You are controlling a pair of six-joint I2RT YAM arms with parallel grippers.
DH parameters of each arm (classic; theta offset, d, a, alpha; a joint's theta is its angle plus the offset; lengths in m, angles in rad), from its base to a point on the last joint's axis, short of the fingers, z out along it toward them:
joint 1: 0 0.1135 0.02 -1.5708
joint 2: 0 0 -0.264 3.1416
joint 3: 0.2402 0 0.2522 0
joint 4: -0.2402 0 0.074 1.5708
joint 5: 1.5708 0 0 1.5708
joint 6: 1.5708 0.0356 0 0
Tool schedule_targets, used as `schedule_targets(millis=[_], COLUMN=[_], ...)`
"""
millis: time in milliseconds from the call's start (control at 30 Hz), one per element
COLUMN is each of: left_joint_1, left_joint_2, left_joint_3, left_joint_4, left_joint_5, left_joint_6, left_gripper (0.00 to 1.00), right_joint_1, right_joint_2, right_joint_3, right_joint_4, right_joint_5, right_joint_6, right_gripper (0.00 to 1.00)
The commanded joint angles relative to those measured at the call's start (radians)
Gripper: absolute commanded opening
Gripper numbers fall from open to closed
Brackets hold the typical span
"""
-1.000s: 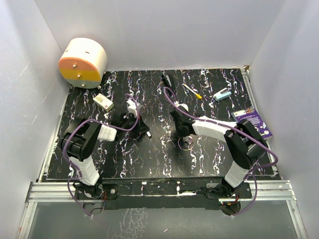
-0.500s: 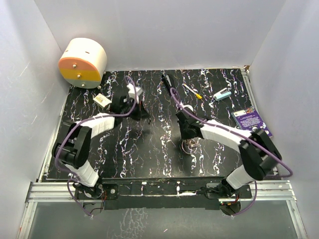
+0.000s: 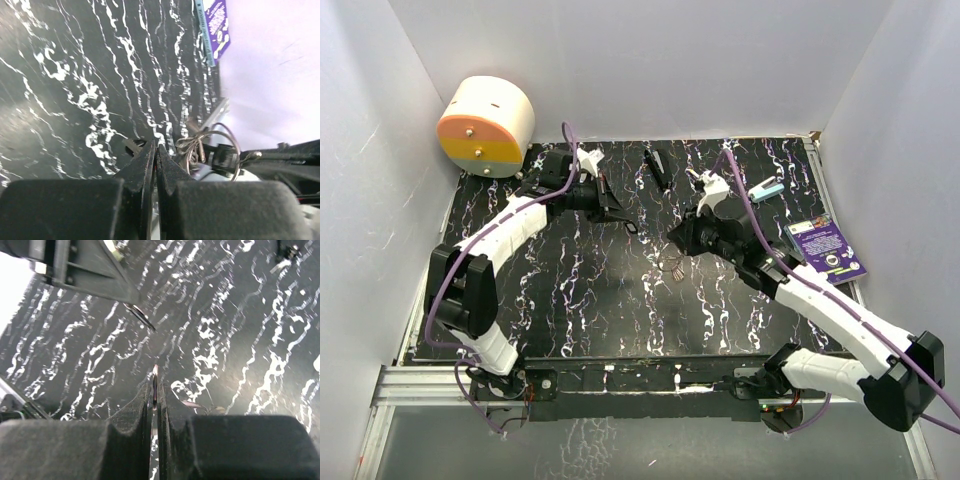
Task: Put the keys on the keyring
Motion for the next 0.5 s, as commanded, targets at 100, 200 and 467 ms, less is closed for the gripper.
schedule_targets(millis=[100,200,467], left_joint_1=[-0.015,-0.016,-0.005], left_joint_2=[-0.068,-0.075,-0.114], left_joint_3=[-0.012,0.000,-0.046], left_joint_4=[0.002,-0.021,0.011], left_joint_5=[0.037,0.032,-0.011], left_joint_6=[-0.374,-0.455,-0.621], left_gripper=[0.00,0.00,0.00], right_joint_1=[0.066,0.113,0.212], right_joint_2=[0.003,0.025,0.086], right_joint_3=[0.015,0.016,-0.011], right_joint_4=[0.261,0.310,0.432], right_joint_5=[-0.034,0.004,0.149], right_joint_6=[0.006,0.005,-0.005], right_gripper=[0.08,0.08,0.08])
